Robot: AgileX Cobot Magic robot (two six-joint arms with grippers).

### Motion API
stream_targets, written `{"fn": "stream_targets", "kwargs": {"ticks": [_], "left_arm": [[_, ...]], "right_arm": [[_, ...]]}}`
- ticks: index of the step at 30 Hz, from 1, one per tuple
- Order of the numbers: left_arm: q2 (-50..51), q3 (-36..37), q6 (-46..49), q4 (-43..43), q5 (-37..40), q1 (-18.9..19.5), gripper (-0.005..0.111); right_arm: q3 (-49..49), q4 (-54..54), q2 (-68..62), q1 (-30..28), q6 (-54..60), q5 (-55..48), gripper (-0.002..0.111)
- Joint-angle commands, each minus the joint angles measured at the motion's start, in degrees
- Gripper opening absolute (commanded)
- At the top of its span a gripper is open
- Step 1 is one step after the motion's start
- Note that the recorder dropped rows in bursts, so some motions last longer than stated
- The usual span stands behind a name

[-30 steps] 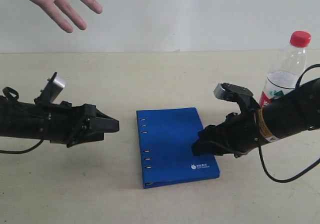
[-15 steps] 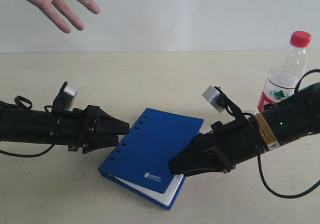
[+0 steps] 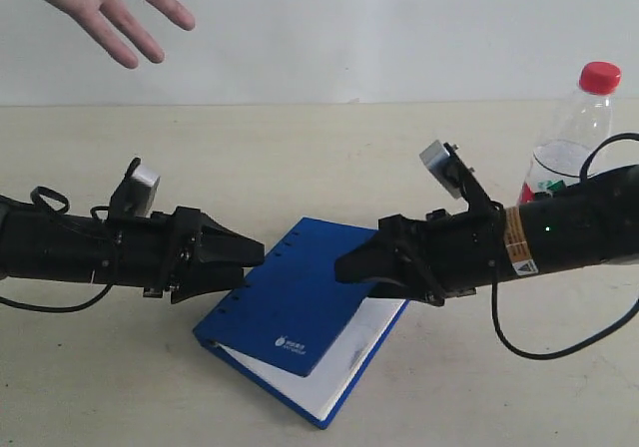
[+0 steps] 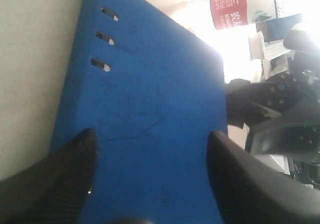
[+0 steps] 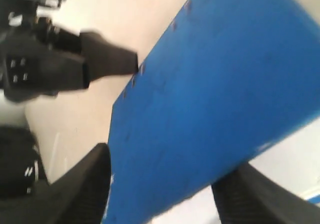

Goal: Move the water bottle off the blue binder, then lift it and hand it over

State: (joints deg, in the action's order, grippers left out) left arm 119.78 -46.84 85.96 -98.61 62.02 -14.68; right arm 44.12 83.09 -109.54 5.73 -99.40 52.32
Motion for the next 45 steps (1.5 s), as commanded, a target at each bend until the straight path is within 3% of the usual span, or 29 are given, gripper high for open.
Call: {"fn": "stream_targets", "kwargs": {"ticks": [1,9,14,16,18,20,24,28,31,35,45], "left_arm": [[-0.04,-0.28,-0.34,0.31,0.37,-0.18,0.059],[-0.04,-0.28,1.63,-1.34,3.78,-0.18,0.059],[-0.04,-1.64,1.09,-1.34,-0.27,2.17,0.059],[-0.14,-2.24,-0.54,-1.34,-0.27,3.89,0.059],[-0.14,-3.16,-1.15,-1.34,-1.11,6.35,0.059],[-0.14,-3.67,-0.9,-1.34,-4.06,7.79,0.059],[-0.14,-5.13,-0.91,9.39,-8.51,7.24,0.059],[-0.14,-6.52,0.57,11.42,-9.61,7.08,0.059],[-0.14,-7.97,0.57,14.57,-9.45,7.08,0.059],[-0.14,-8.52,0.57,16.66,-7.9,7.08,0.059],[-0.14,-8.52,0.46,16.66,-2.27,7.08,0.059]], "right_arm": [[0.06,-5.85,0.15,0.13,1.89,-1.3,0.053],[0.06,-11.97,-3.61,1.32,2.45,-1.59,0.053],[0.06,-17.42,-5.94,1.59,5.33,-2.28,0.05],[0.06,-17.46,-5.94,1.59,5.33,-3.48,0.039],[0.06,-17.95,-5.94,1.59,5.33,-4.13,0.016],[0.06,-19.2,-5.94,1.59,5.56,-3.88,0.0],[0.06,-19.87,-6.03,1.59,5.98,-3.88,0.0],[0.06,-19.97,-6.49,1.86,7.26,-3.72,0.002],[0.06,-20.83,-8.16,2.8,6.9,-3.59,0.019],[0.06,-23.54,-10.81,4.12,6.9,-3.56,0.05],[1.9,-28.52,-12.58,6.37,10.46,5.18,0.051]]}}
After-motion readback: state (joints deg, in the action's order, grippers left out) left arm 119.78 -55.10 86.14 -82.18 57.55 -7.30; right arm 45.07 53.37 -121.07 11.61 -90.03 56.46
